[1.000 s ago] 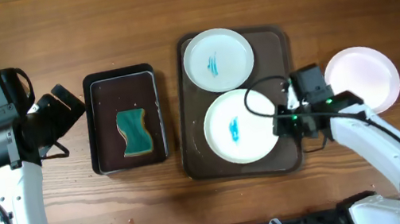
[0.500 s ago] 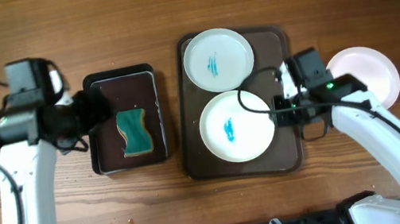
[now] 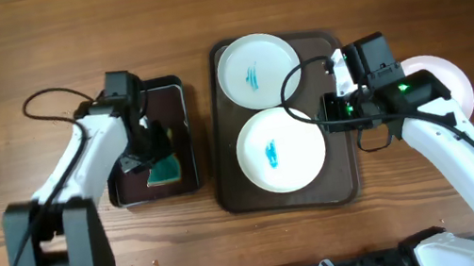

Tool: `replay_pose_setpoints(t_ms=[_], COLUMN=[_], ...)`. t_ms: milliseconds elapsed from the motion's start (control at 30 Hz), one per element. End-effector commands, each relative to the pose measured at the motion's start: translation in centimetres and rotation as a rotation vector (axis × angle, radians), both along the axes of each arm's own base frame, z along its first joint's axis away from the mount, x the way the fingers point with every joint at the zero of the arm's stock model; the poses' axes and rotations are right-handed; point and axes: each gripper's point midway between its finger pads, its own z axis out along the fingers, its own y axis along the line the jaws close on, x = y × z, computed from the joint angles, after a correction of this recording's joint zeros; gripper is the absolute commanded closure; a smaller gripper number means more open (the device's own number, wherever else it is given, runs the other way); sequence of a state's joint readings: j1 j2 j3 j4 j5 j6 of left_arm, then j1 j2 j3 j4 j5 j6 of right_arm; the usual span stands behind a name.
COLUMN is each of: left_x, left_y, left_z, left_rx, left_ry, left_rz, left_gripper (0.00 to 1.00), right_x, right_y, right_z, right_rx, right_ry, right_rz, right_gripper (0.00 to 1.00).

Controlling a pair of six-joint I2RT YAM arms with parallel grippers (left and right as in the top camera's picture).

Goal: Clean dirty plates on tray and stack at the side
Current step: 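Grasp the right stained plate rim with right gripper and slide it down, then grasp the sponge again with left gripper from the black tray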

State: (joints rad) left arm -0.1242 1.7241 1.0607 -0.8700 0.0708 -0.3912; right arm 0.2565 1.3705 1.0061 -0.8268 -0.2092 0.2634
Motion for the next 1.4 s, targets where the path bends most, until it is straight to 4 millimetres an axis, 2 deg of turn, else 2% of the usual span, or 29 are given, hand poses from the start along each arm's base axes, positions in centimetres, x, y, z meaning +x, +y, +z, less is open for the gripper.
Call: replay_pose_setpoints(t_ms=[0,200,333,400,433,533,600,733,833,933,1100,1133,1200,1233,1267,1367], left_x=[0.6,1.0,0.7,0.6,0.5,-0.2,-0.4,-0.1,0.2,-0.1,-1.4,-1.6,-1.6,-1.4,-1.3,-1.2], left_y=[1.1,1.4,1.5,1.4,1.4,1.5,1.5,1.5,0.9,-0.1,-0.3,-0.2,0.1,0.1,0.1,0.0], left_z=[-1.6,-1.4,-0.1,0.8,1.1,1.3,1.2,1.2,0.6,-0.6,-2.8,-3.0,-3.1,-3.0,-3.0,-3.0], left_rx=[0.086,0.108,0.111,0.109,0.110,0.113,0.113,0.112,0.090,0.049,0.050,0.054,0.066,0.066,0.066,0.065], left_ry=[-0.001,-0.019,0.006,0.015,0.021,0.049,0.058,0.044,0.024,0.014,0.017,0.019,0.016,0.009,0.005,0.002], left_rz=[0.001,-0.002,-0.003,-0.004,-0.004,-0.005,-0.006,-0.005,-0.007,-0.020,-0.034,-0.033,-0.032,-0.032,-0.032,-0.035], left_gripper=[0.96,0.96,0.96,0.61,0.49,0.45,0.46,0.58,0.62,0.62,0.62,0.64,0.76,0.83,0.94,0.96], right_x=[0.1,0.1,0.1,0.1,0.1,0.1,0.1,0.1,0.1,0.0,-0.1,-0.1,-0.1,-0.1,-0.1,-0.1], right_y=[0.5,0.6,0.6,0.6,0.6,0.6,0.6,0.6,0.6,0.6,0.6,0.6,0.6,0.6,0.6,0.6], right_z=[0.7,0.8,0.8,0.8,0.8,0.8,0.8,0.8,0.8,0.8,0.7,0.7,0.7,0.7,0.7,0.7], right_rx=[0.024,0.031,0.033,0.033,0.033,0.033,0.033,0.033,0.033,0.033,0.032,0.032,0.032,0.032,0.032,0.032], right_ry=[-0.013,-0.011,-0.010,-0.010,-0.009,-0.009,-0.009,-0.009,-0.009,-0.009,-0.004,-0.004,-0.003,-0.004,-0.004,-0.003], right_rz=[0.002,0.005,0.006,0.006,0.006,0.006,0.006,0.006,0.006,0.006,0.006,0.006,0.006,0.007,0.006,0.006], right_gripper=[0.66,0.67,0.67,0.67,0.67,0.67,0.67,0.67,0.67,0.67,0.67,0.67,0.67,0.67,0.67,0.67])
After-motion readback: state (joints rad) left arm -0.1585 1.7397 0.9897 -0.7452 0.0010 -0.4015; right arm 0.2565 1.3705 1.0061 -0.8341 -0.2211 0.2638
